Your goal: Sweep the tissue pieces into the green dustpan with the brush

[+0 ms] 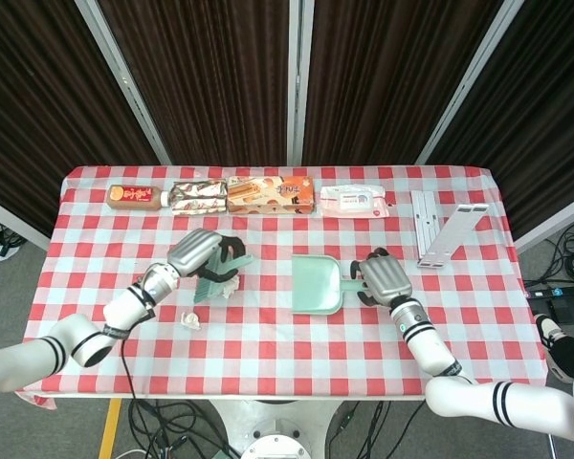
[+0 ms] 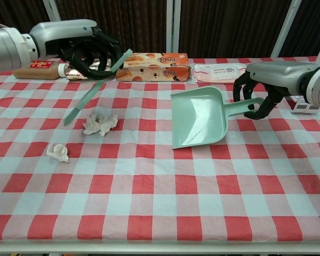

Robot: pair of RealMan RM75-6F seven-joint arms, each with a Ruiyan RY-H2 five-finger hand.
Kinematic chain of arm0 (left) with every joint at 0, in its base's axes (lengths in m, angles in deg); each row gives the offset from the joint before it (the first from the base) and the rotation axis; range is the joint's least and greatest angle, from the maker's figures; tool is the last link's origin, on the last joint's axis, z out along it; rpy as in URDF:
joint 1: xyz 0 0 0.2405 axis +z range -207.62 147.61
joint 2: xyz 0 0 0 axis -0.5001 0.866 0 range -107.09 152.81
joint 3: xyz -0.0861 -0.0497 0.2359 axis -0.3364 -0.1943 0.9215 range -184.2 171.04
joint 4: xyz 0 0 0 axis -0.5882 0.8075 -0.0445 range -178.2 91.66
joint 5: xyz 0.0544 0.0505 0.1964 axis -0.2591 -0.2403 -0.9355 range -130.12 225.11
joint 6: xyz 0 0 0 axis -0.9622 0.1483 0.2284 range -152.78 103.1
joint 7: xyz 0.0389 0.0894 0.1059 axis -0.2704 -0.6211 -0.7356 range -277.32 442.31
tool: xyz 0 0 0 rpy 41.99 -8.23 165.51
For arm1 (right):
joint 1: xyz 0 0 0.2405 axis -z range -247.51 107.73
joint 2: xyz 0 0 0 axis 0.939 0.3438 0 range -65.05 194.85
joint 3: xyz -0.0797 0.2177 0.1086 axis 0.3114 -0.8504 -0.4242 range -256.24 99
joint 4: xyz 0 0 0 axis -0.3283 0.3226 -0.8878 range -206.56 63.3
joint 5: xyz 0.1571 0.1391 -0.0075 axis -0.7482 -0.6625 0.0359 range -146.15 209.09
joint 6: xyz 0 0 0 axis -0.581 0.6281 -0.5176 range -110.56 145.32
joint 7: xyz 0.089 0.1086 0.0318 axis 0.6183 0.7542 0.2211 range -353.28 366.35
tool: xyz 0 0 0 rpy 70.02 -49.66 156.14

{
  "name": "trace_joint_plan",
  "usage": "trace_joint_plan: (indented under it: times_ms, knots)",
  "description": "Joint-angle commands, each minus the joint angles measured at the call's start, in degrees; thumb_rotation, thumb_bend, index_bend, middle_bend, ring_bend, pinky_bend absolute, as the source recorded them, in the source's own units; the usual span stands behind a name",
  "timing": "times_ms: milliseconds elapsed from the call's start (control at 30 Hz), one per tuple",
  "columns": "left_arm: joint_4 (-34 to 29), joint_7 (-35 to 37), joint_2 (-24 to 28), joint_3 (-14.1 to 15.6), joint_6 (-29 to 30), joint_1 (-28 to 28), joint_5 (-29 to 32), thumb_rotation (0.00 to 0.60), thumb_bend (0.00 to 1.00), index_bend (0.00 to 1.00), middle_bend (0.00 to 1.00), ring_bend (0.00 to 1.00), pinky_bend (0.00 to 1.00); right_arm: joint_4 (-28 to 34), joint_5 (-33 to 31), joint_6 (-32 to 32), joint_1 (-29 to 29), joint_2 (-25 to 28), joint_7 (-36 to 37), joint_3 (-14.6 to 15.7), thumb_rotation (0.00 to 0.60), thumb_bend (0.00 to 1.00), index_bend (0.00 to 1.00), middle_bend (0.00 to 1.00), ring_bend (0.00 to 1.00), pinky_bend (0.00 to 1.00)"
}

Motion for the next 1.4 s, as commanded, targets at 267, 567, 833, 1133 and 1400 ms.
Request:
trace_joint_plan:
  times_ms: [267,567,833,1133,1400]
  knots:
    - [-12.49,-17.04,4.98,-1.49,5.78,12.07,14.89,0.6,0.45,0.49,0.51,0.56,0.86,-2.64,2.46,2.93,-0.08,0.01,3.32,-0.19,0.6,0.37,0.62,0.57,0.28,0.17]
    - [-19.71,-34.23,-0.3,-0.8,15.59,18.84,19.11,0.6,0.47,0.49,0.51,0.61,0.88,-4.7,3.64,4.62,-0.22,-0.55,5.22,-0.21,0.6,0.37,0.62,0.57,0.28,0.17]
    - [-23.16,-37.26,-3.86,-1.39,15.79,21.34,20.67,0.6,0.48,0.49,0.51,0.63,0.9,-5.22,4.2,4.99,0.15,-0.3,6.15,0.02,0.6,0.37,0.62,0.57,0.28,0.17]
    - [-17.24,-39.77,-11.76,-3.9,18.48,21.94,18.08,0.6,0.48,0.49,0.51,0.63,0.9,-4.95,4.64,4.9,0.51,-0.01,6.65,0.14,0.6,0.37,0.62,0.57,0.28,0.17]
    - [-10.45,-39.08,-19.07,-8.0,16.25,18.56,15.78,0.6,0.48,0.49,0.51,0.63,0.9,-5.15,4.94,5.07,0.72,-0.63,7.44,0.06,0.6,0.37,0.62,0.57,0.28,0.17]
